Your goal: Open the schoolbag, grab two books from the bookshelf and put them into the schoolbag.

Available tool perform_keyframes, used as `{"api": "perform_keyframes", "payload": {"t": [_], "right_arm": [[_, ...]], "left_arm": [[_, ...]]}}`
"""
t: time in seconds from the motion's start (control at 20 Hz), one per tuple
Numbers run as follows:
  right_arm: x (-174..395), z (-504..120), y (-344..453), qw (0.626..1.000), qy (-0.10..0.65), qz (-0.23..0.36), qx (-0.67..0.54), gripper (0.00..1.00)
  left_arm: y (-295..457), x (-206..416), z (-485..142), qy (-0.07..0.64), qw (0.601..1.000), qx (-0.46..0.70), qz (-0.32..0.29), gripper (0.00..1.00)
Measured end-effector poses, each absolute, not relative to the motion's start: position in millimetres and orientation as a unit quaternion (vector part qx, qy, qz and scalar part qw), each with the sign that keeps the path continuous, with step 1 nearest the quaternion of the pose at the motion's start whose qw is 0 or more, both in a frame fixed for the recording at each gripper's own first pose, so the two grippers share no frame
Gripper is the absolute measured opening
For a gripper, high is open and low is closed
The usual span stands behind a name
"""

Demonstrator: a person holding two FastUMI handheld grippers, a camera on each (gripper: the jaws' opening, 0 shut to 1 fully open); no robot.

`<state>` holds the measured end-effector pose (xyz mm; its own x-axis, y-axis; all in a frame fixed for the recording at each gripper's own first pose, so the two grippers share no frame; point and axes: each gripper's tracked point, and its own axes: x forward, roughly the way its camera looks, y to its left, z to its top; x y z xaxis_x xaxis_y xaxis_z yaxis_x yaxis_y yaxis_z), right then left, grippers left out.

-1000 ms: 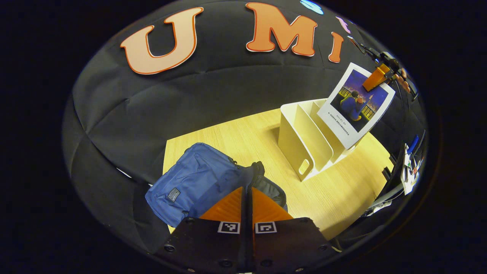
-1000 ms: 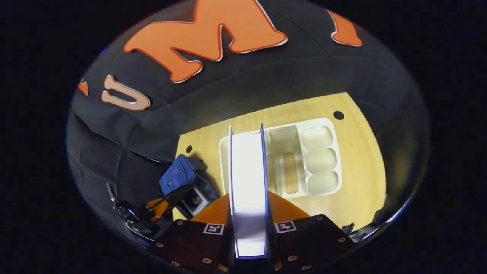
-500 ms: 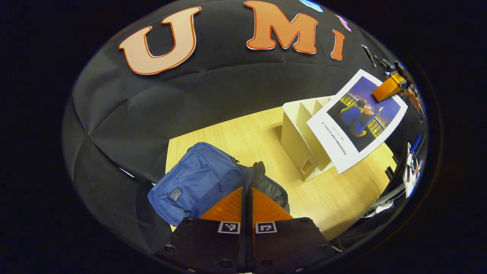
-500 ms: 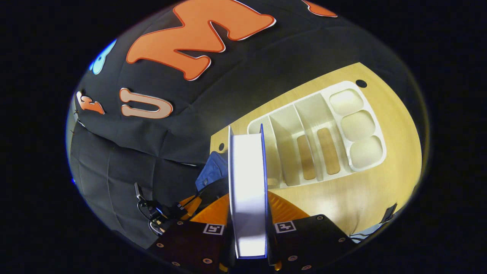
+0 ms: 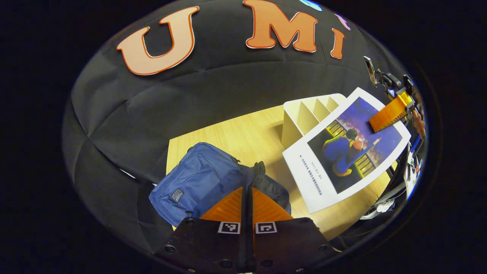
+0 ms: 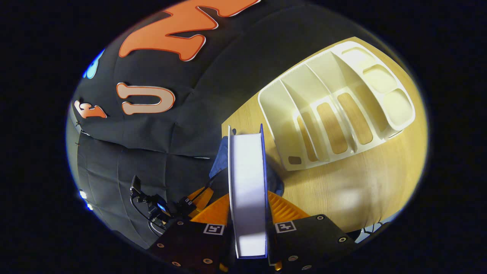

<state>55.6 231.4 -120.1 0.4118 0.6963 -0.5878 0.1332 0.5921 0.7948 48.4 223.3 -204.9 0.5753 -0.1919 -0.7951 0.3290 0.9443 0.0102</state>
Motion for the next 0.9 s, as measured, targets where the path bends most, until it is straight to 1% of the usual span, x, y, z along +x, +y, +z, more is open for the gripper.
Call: {"api": "perform_keyframes", "payload": {"t": [0.15, 0.3, 0.4, 0.6, 0.9], "right_arm": [[46, -126, 256, 0.723, 0.503, 0.196, 0.431, 0.33], [30, -139, 281, 0.702, 0.503, 0.194, 0.466, 0.33], [27, -153, 296, 0.691, 0.502, 0.180, 0.488, 0.33], [22, -174, 322, 0.689, 0.495, 0.164, 0.503, 0.33], [34, -193, 359, 0.689, 0.488, 0.140, 0.517, 0.33]], "left_arm": [[223, 50, -205, 0.438, 0.883, 0.074, -0.151, 0.00], [223, 52, -206, 0.440, 0.882, 0.071, -0.150, 0.00], [223, 51, -206, 0.441, 0.881, 0.073, -0.154, 0.01], [223, 53, -203, 0.438, 0.880, 0.082, -0.163, 0.00], [220, 52, -199, 0.432, 0.879, 0.088, -0.182, 0.00]]}}
